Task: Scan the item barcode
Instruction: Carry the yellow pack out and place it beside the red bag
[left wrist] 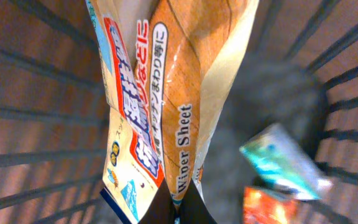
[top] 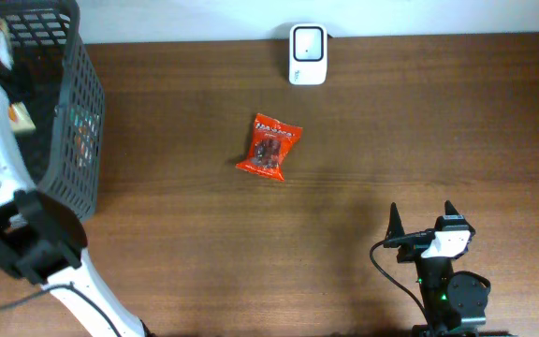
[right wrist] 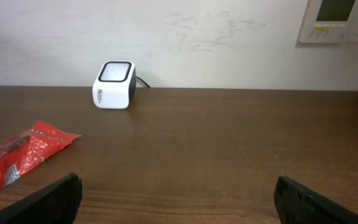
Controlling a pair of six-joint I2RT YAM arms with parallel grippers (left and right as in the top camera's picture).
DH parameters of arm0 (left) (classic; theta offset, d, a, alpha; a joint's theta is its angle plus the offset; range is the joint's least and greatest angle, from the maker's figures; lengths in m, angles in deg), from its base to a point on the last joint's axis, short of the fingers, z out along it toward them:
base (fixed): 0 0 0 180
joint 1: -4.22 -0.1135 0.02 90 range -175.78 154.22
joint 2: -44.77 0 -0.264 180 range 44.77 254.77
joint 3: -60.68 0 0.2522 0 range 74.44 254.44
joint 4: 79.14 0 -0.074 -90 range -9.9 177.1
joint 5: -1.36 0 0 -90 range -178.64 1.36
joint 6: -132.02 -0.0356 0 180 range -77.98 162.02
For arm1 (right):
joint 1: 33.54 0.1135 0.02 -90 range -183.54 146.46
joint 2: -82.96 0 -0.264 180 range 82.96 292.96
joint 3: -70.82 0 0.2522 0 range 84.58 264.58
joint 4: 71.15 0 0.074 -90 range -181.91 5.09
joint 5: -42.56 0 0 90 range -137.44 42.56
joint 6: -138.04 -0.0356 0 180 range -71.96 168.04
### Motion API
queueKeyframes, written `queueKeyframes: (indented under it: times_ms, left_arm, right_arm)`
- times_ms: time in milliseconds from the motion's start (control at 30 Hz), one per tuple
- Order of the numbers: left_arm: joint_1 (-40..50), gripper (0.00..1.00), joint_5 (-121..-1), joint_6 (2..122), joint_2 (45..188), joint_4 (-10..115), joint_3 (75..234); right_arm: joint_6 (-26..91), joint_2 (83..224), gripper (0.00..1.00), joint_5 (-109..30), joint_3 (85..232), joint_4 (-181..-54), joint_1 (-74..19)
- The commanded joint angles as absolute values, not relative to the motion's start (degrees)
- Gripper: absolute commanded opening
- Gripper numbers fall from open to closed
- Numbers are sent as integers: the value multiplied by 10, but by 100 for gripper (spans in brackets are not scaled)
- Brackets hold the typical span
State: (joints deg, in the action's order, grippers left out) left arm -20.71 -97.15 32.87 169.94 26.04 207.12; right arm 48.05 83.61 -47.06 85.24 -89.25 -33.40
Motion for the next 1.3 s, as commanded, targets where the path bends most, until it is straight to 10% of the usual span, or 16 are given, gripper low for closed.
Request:
queueKeyframes:
  times_ms: [0, 500, 1167, 1267]
  left_arm:
    - [-210, 0, -911, 338, 1598, 268, 2097]
    - [-60, 0, -605, 338, 1478, 128, 2090]
    - [170, 0, -758, 402, 1691, 92, 1952]
    - [172, 64, -759, 401, 1699, 87, 1952]
  right_arm:
    - [478, 833, 98, -477, 849, -896, -336]
    - [478, 833, 98, -477, 849, -896, -336]
    - [478, 833, 98, -477, 849, -896, -336]
    - [478, 833, 98, -477, 849, -896, -336]
